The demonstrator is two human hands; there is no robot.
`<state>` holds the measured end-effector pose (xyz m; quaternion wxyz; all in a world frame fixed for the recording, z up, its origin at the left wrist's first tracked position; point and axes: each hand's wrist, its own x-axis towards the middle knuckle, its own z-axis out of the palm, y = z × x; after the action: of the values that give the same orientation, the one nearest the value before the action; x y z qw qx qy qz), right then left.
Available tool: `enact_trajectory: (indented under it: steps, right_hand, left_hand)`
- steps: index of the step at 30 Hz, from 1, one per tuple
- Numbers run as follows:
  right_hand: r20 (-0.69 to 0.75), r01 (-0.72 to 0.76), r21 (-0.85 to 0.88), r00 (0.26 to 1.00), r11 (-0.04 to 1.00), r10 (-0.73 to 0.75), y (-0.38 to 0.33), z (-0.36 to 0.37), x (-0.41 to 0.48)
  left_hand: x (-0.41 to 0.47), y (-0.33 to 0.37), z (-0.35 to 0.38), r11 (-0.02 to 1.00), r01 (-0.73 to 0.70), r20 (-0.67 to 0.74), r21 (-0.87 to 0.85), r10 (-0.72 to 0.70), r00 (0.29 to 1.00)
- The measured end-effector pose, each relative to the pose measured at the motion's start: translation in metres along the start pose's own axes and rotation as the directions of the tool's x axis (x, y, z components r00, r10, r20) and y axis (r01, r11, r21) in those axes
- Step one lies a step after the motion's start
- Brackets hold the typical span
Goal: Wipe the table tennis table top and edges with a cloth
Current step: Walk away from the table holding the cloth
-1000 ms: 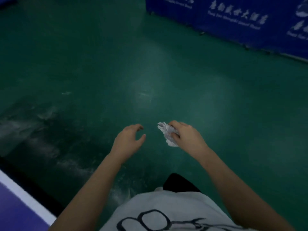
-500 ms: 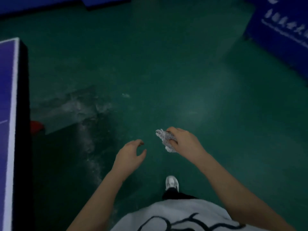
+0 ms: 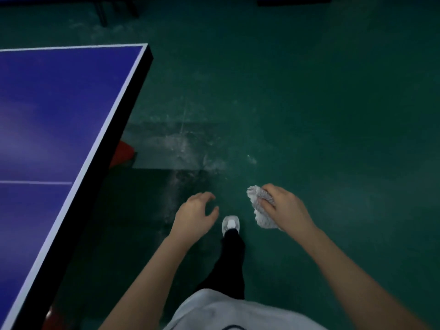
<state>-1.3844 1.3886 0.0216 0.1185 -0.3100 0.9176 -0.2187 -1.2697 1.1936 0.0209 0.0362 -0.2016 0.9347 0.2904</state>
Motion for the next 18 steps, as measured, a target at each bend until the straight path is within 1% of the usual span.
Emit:
enact_trajectory:
  steps: [3,9,13,18]
  right_hand:
    - [-0.041,0.038,-0.012,0.998,0.999,-0.039,0.005,-0.016,0.101]
    - [-0.077,0.094,-0.031,0.992,0.995,-0.096,0.0,-0.069,0.28]
    - [-0.021,0.114,-0.054,0.993,0.992,-0.116,0.017,-0.087,0.371]
    - [0.032,0.127,-0.057,0.992,0.99,-0.126,0.049,-0.087,0.488]
  left_hand:
    - [0.093,-0.007,-0.022,1.0,-0.005,-0.039,-0.006,0.005,0.999]
    - [0.265,-0.001,-0.094,0.999,-0.041,-0.077,0.01,0.041,0.996]
    - [0.356,-0.004,-0.122,0.998,-0.07,-0.036,-0.011,0.069,0.997]
    - [0.463,-0.02,-0.127,0.998,-0.059,0.002,-0.006,0.059,0.998]
